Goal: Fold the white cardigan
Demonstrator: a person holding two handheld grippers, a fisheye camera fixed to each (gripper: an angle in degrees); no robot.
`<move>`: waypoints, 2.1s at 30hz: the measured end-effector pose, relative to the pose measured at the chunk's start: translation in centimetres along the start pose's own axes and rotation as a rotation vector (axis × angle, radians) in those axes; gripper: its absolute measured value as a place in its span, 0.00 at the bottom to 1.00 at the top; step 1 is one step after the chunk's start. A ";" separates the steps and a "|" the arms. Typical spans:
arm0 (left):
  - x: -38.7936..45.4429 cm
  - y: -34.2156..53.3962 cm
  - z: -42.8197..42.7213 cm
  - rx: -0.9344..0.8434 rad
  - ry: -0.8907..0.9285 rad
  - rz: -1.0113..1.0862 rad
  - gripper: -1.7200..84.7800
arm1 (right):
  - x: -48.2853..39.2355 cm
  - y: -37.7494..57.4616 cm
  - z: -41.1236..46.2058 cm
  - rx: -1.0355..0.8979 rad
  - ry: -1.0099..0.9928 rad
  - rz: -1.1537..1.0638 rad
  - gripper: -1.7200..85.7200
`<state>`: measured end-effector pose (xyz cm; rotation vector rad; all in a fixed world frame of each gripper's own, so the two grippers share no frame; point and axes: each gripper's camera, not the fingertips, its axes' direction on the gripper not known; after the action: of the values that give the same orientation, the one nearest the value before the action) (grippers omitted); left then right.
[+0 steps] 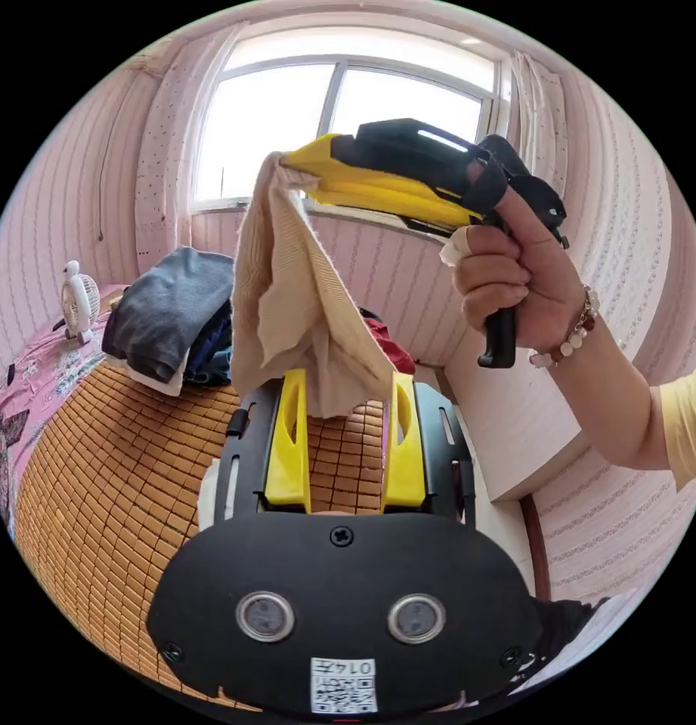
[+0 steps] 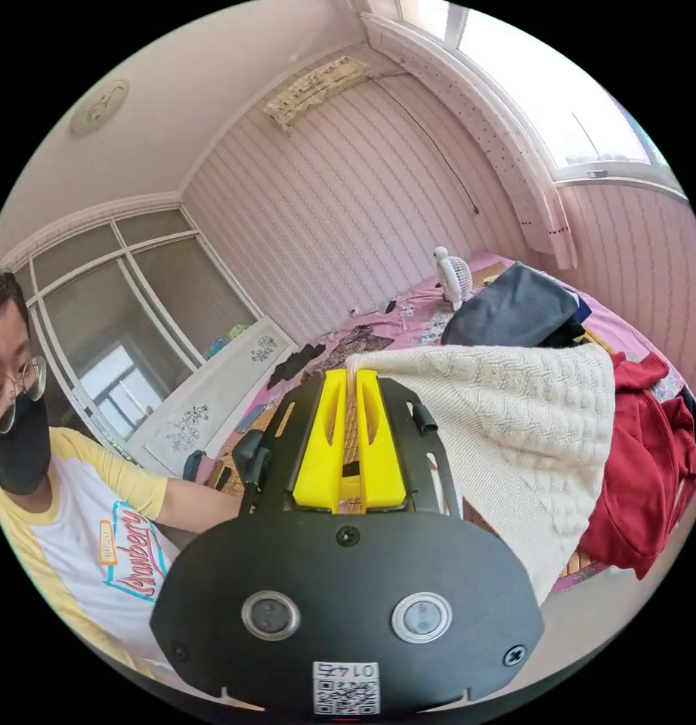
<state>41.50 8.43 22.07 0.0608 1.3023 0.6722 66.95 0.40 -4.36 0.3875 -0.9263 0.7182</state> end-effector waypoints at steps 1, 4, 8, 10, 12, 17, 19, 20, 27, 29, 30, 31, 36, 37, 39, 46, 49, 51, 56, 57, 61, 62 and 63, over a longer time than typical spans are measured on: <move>-0.1 -0.1 -1.3 0.023 -0.013 -0.002 0.20 | -3.1 -1.6 0.5 -0.006 -0.064 -0.029 0.04; -1.3 0.7 -9.2 0.115 -0.120 -0.015 0.19 | -11.0 -4.5 2.6 -0.030 -0.245 -0.114 0.03; -2.4 3.6 -21.0 0.107 -0.362 0.011 0.09 | -20.4 -7.3 5.6 0.009 -0.443 -0.200 0.03; -2.6 4.0 -26.0 0.081 -0.502 0.054 0.03 | -22.3 -8.5 6.2 0.073 -0.469 -0.165 0.03; -4.0 3.2 -31.6 0.003 -0.587 0.052 0.02 | -22.3 -9.3 6.5 0.148 -0.482 -0.077 0.03; -7.3 1.6 -37.1 -0.205 -0.433 -0.088 0.01 | -14.8 -4.2 8.0 0.236 -0.427 0.270 0.03; -7.8 3.4 -36.6 -0.244 -0.348 -0.119 0.01 | -11.6 -0.1 8.5 0.193 -0.353 0.312 0.03; -7.8 5.5 -35.5 -0.254 -0.320 -0.144 0.01 | -9.3 3.2 9.1 0.145 -0.310 0.338 0.03; -7.7 26.5 -25.4 -0.472 -0.096 -0.554 0.01 | 2.0 23.6 15.9 -0.507 0.100 0.495 0.03; -7.2 29.7 -25.5 -0.465 -0.014 -0.662 0.01 | 2.8 27.2 17.5 -0.632 0.242 0.481 0.03; -6.6 30.5 -26.4 -0.420 0.025 -0.676 0.01 | 2.7 27.6 17.8 -0.645 0.257 0.469 0.03; -6.3 30.7 -27.0 -0.401 0.030 -0.676 0.01 | 2.4 28.0 18.3 -0.650 0.268 0.432 0.03; -7.2 30.5 -32.5 -0.330 -0.188 -0.688 0.03 | -0.2 27.8 23.0 -0.690 0.330 0.171 0.05; -7.6 30.5 -32.9 -0.331 -0.228 -0.693 0.04 | -1.0 27.9 24.9 -0.707 0.329 0.107 0.07; -10.1 30.2 -34.4 -0.310 -0.348 -0.734 0.07 | -2.1 28.3 28.3 -0.741 0.315 0.022 0.09; -17.0 27.4 -33.5 -0.340 -0.546 -0.726 0.12 | -2.6 33.6 40.1 -0.900 0.418 -0.139 0.12; -20.3 28.4 -30.6 -0.537 -0.540 -0.767 0.10 | -2.5 35.9 40.6 -0.854 0.466 -0.167 0.10; -21.7 29.3 -30.9 -0.509 -0.532 -0.811 0.09 | -2.4 37.1 40.4 -0.828 0.478 -0.162 0.09; -25.6 26.6 -34.3 -0.446 -0.546 -0.847 0.06 | -1.4 37.1 39.8 -0.787 0.398 -0.130 0.04; -25.8 25.1 -36.2 -0.370 -0.549 -0.807 0.06 | -1.6 36.8 39.3 -0.759 0.394 -0.133 0.04; -23.1 22.5 -42.3 -0.253 -0.540 -0.640 0.06 | -5.7 35.3 34.2 -0.532 0.265 -0.282 0.03; -20.9 22.8 -44.3 -0.259 -0.538 -0.579 0.06 | -7.1 35.6 32.5 -0.496 0.170 -0.348 0.03; -18.5 23.8 -46.1 -0.286 -0.527 -0.542 0.05 | -7.8 36.0 31.8 -0.490 0.113 -0.379 0.03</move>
<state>-12.04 3.78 34.24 -0.3205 0.6592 0.3323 19.79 4.05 6.98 0.0801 -0.8568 0.1519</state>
